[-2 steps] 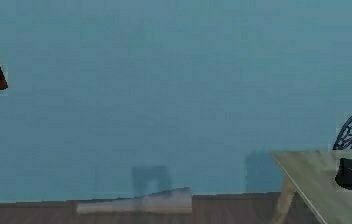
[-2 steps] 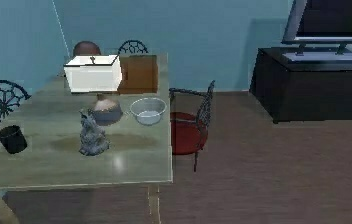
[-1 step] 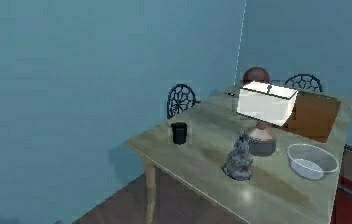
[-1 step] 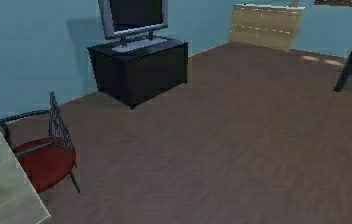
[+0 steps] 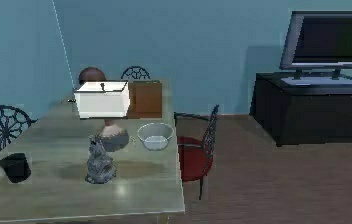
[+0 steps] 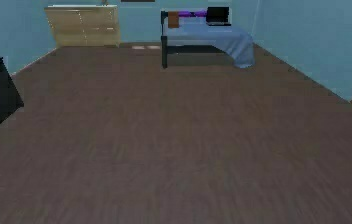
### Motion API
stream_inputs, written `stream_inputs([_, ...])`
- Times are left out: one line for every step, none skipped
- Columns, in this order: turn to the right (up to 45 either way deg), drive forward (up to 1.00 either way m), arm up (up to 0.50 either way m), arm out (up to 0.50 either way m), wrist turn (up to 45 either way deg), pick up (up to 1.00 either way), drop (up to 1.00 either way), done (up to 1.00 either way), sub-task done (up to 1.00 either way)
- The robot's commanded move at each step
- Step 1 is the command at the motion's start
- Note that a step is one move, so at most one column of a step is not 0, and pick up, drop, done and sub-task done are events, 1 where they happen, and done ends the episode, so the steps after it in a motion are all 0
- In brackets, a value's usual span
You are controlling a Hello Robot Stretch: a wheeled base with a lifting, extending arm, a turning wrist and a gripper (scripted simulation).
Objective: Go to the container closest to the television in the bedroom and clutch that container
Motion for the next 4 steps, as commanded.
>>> stream_inputs([27.0, 0.00, 0.00, 0.00, 0.0, 0.00, 0.00, 0.00, 0.00])
stream_inputs([0.0, 0.50, 0.00, 0.00, 0.0, 0.00, 0.00, 0.00, 0.00])
stream_inputs([-9.0, 0.00, 0.00, 0.00, 0.0, 0.00, 0.00, 0.00, 0.00])
stream_inputs([-3.0, 0.00, 0.00, 0.00, 0.0, 0.00, 0.00, 0.00, 0.00])
